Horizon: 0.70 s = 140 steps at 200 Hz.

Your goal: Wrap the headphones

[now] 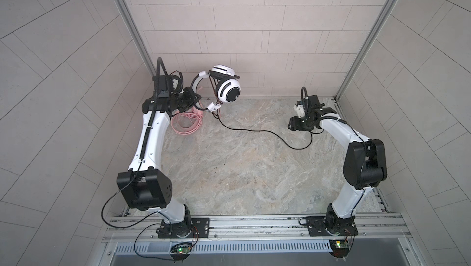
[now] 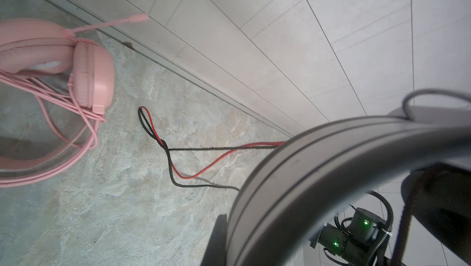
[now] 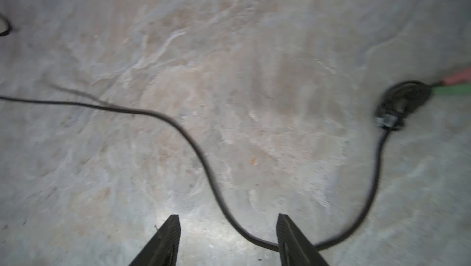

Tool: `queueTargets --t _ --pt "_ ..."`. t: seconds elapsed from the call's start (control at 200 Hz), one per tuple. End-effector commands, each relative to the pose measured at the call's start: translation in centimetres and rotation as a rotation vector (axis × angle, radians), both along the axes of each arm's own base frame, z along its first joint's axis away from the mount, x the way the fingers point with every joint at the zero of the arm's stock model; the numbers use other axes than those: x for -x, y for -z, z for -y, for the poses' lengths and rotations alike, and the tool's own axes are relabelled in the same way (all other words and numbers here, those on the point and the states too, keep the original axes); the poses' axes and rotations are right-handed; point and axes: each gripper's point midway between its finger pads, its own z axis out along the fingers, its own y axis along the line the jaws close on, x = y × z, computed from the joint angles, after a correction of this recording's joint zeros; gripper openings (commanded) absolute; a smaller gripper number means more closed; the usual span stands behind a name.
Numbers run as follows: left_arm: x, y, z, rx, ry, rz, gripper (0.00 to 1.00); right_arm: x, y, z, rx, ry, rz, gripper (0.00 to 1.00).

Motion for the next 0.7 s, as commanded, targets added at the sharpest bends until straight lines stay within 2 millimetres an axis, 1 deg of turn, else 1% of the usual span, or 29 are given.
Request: queueTargets --t 0.0,0.06,0.105,0.18,0.21,0.265,0.34,0.375,0.4,0.455,0.535,0.59,0.65,0.696 --pt "0.8 -5.2 1.1 0.014 0.028 0.124 0.0 1.5 -1.5 -8.8 -0.144 -0.318 0.112 0.63" --pt "0.9 -5.7 1.5 0.014 0.038 0.125 0.0 1.7 -0.5 -12.4 -0.179 -0.385 0.147 0.63" --pt "1.0 -6.1 1.7 0.015 0.041 0.133 0.0 1.7 -0.1 -14.7 -0.21 -0.415 0.168 0.64" --pt "1.1 -6.7 2.0 0.021 0.046 0.14 0.0 1.2 -0.2 -17.9 -0.285 -0.443 0.201 0.64" --pt "1.2 -6.9 2.0 0.023 0.048 0.143 0.0 1.1 -0.3 -19.0 -0.303 -0.45 0.211 0.66" --pt "1.4 -7.1 2.1 0.023 0.054 0.141 0.0 0.8 -1.0 -20.8 -0.322 -0.465 0.253 0.67" --pt "1.7 -7.2 2.1 0.02 0.056 0.14 0.0 0.2 -2.0 -22.7 -0.328 -0.471 0.32 0.67" --pt "1.8 -7.2 2.2 0.018 0.058 0.139 0.0 0.1 -2.7 -23.8 -0.357 -0.476 0.359 0.68" --pt "1.8 -7.2 2.2 0.018 0.058 0.138 0.0 0.0 -3.0 -24.3 -0.371 -0.479 0.372 0.71" --pt "2.0 -7.3 2.2 0.018 0.061 0.137 0.0 -0.4 -3.9 -25.4 -0.406 -0.475 0.391 0.75" --pt "2.2 -7.3 2.3 0.021 0.066 0.135 0.0 -1.1 -4.0 -26.6 -0.424 -0.47 0.381 0.77" --pt "2.4 -7.5 2.3 0.021 0.066 0.136 0.0 -1.4 -3.8 -27.5 -0.446 -0.469 0.361 0.78" --pt "2.5 -7.7 2.3 0.021 0.066 0.141 0.0 -1.4 -3.3 -28.8 -0.463 -0.474 0.325 0.8" --pt "2.6 -7.7 2.4 0.021 0.067 0.142 0.0 -1.0 -3.1 -29.9 -0.484 -0.491 0.318 0.81"
